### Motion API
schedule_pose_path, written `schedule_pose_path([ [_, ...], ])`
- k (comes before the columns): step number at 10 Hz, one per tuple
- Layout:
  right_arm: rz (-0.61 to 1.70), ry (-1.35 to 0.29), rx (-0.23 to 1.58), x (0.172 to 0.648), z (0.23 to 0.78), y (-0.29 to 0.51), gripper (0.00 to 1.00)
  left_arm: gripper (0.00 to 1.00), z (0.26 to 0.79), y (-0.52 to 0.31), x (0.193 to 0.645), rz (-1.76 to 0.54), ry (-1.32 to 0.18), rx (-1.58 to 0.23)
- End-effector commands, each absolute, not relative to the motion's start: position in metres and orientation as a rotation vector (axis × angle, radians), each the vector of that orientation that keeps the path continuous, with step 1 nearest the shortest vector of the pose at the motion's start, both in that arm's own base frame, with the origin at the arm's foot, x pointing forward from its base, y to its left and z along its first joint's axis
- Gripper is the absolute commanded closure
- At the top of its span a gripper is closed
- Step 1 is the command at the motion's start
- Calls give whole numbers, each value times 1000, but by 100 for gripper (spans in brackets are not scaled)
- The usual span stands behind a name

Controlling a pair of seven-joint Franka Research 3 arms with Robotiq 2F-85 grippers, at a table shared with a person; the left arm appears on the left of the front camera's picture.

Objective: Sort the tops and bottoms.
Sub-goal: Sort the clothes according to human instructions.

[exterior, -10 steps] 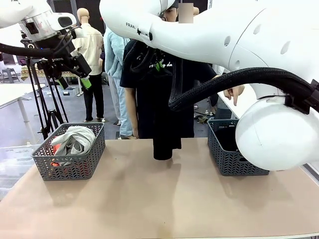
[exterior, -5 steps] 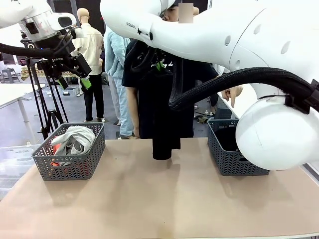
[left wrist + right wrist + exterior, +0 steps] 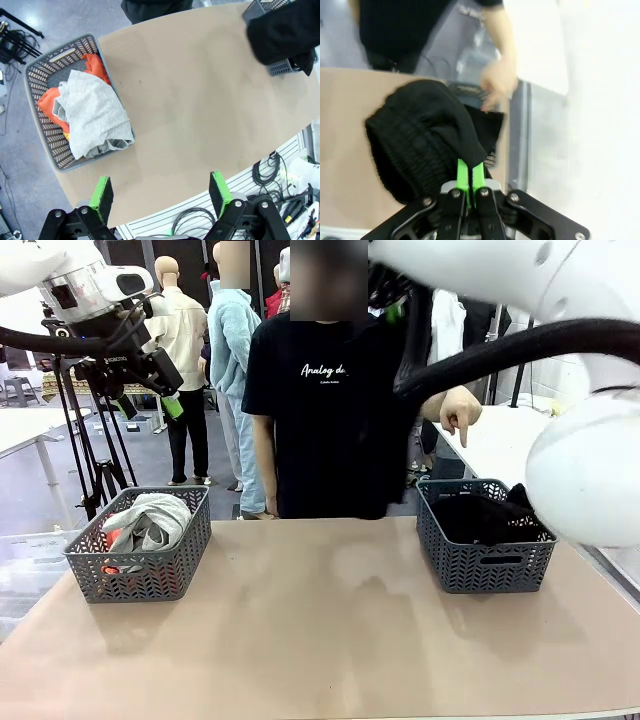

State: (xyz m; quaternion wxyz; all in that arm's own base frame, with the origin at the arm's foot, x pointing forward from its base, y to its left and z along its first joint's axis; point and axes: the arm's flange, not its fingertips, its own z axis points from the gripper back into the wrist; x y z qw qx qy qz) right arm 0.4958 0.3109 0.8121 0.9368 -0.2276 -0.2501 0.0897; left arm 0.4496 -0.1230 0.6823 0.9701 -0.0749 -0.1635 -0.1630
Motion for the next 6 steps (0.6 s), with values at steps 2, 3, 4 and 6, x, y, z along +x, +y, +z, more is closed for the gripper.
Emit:
schedule_pose_path([
  [2, 183, -511, -465, 496, 812, 311, 100, 0, 680, -121, 446, -338, -329, -151],
  [3, 183, -511, -465, 496, 812, 311, 100, 0, 680, -121, 446, -338, -329, -151],
  [4, 183, -511, -465, 496, 812, 311, 100, 0, 680, -121, 446, -338, -329, -151],
  [6, 169, -498, -499, 493, 814, 305, 100, 0, 680, -121, 446, -338, -329, -151],
])
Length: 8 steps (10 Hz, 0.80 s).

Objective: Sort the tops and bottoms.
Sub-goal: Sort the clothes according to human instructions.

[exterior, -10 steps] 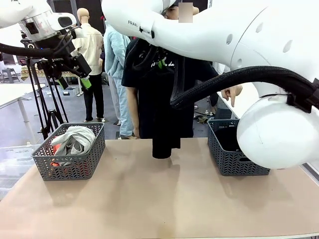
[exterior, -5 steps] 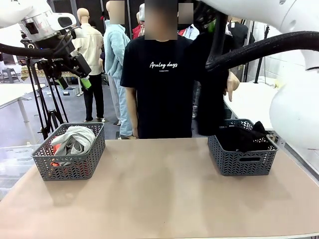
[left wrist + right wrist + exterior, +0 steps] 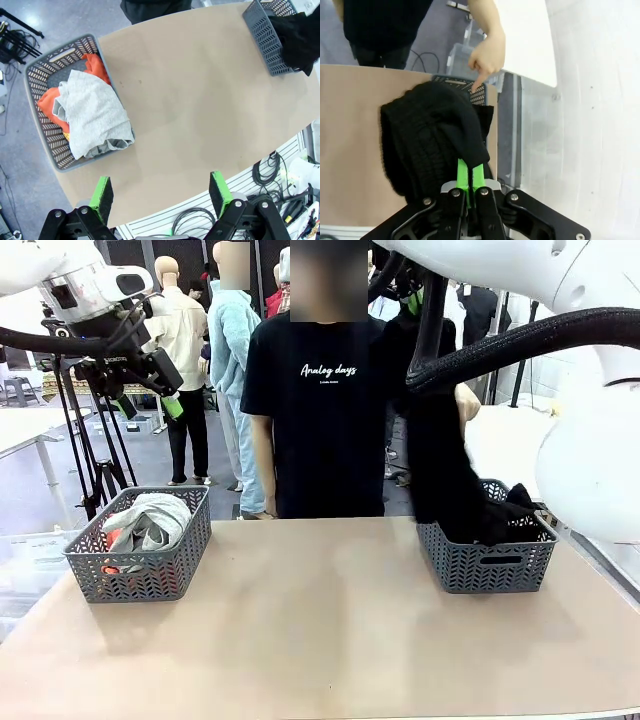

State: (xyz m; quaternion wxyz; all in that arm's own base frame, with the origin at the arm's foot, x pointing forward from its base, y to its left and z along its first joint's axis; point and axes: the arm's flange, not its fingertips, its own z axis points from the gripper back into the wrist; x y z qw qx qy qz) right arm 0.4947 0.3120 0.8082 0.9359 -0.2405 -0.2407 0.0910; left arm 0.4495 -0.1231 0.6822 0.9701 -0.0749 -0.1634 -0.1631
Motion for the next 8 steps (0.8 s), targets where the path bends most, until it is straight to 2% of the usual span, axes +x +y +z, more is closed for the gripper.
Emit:
schedule_pose_path([
  [1, 150, -480, -431, 516, 816, 291, 100, 0, 680, -121, 446, -338, -329, -151],
  [5, -159, -341, -454, 603, 803, 204, 100, 0, 680, -121, 446, -338, -329, -151],
  [6, -242, -303, -451, 611, 792, 179, 100, 0, 680, -121, 446, -338, -329, -151],
  [8, -336, -340, -442, 610, 798, 159, 100, 0, 680, -121, 446, -338, -329, -151],
])
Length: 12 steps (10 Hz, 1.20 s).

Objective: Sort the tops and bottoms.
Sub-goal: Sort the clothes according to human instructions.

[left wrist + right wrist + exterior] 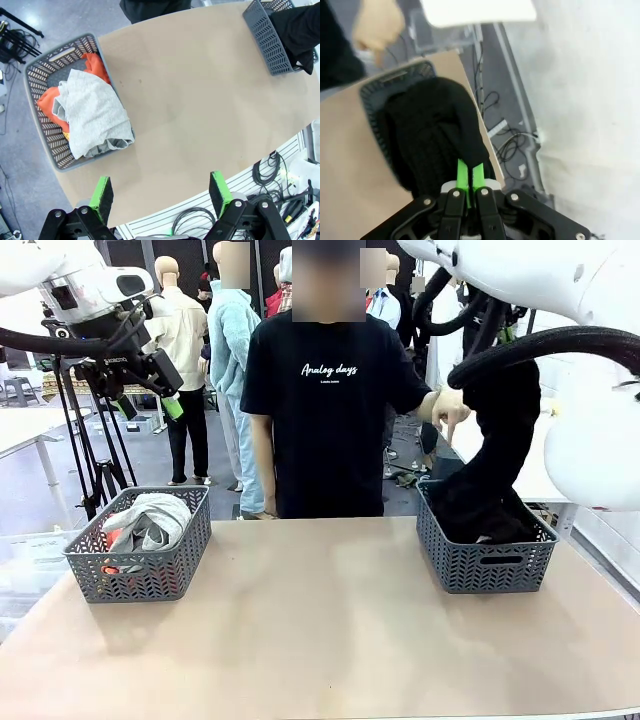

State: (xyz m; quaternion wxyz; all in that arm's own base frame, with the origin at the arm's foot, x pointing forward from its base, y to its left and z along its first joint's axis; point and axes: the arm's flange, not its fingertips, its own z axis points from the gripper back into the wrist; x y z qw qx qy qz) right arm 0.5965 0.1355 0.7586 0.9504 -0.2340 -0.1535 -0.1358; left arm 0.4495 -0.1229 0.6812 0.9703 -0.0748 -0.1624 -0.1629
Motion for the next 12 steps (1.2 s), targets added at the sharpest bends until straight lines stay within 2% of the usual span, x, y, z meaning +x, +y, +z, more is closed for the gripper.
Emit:
schedule_pose_path([
  [1, -364, -373, -439, 609, 809, 154, 100, 0, 680, -121, 446, -338, -329, -151],
  [3, -390, -395, -423, 610, 819, 150, 100, 0, 680, -121, 446, -338, -329, -151],
  [6, -375, -301, -337, 624, 769, 156, 100, 0, 680, -121, 446, -338, -329, -151],
  [7, -364, -362, -419, 581, 778, 138, 100, 0, 680, -121, 446, -338, -329, -151],
  [11, -365, -341, -397, 588, 769, 139, 100, 0, 680, -121, 446, -338, -329, -151],
  [12, -338, -332, -462, 591, 769, 137, 100, 0, 680, -121, 446, -338, -329, -151],
])
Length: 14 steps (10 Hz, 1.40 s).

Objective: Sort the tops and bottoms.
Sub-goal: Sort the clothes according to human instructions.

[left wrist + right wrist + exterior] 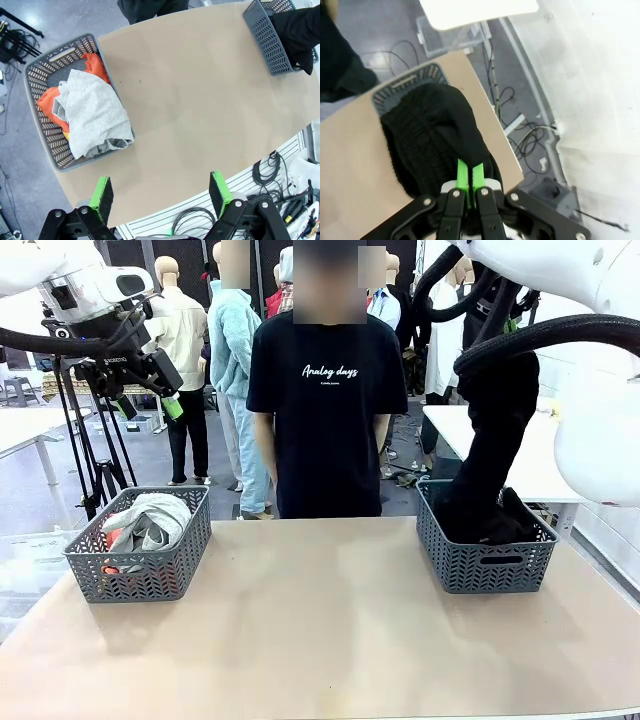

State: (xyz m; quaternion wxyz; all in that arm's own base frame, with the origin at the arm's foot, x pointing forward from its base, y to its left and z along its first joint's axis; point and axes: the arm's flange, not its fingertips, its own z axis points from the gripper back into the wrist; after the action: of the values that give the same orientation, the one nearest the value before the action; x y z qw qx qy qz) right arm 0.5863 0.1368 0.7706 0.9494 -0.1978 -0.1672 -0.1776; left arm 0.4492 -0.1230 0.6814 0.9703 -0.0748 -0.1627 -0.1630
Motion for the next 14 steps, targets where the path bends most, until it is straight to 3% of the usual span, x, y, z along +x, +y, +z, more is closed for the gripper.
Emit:
schedule_pose_path([
  [1, -281, -205, -430, 617, 753, 119, 100, 0, 680, -121, 446, -338, -329, -151],
  [3, -241, -1, -290, 657, 713, 81, 100, 0, 680, -121, 446, -338, -329, -151],
  [8, -65, 196, 1, 695, 632, 68, 100, 0, 680, -121, 446, -338, -329, -151],
  [12, -53, 338, 7, 734, 592, 90, 100, 0, 680, -121, 446, -338, -329, -151],
  [13, -16, 230, 11, 677, 571, 86, 100, 0, 680, -121, 446, -338, -329, -151],
  [14, -16, 230, 11, 677, 571, 86, 100, 0, 680, -121, 446, -338, -329, -151],
])
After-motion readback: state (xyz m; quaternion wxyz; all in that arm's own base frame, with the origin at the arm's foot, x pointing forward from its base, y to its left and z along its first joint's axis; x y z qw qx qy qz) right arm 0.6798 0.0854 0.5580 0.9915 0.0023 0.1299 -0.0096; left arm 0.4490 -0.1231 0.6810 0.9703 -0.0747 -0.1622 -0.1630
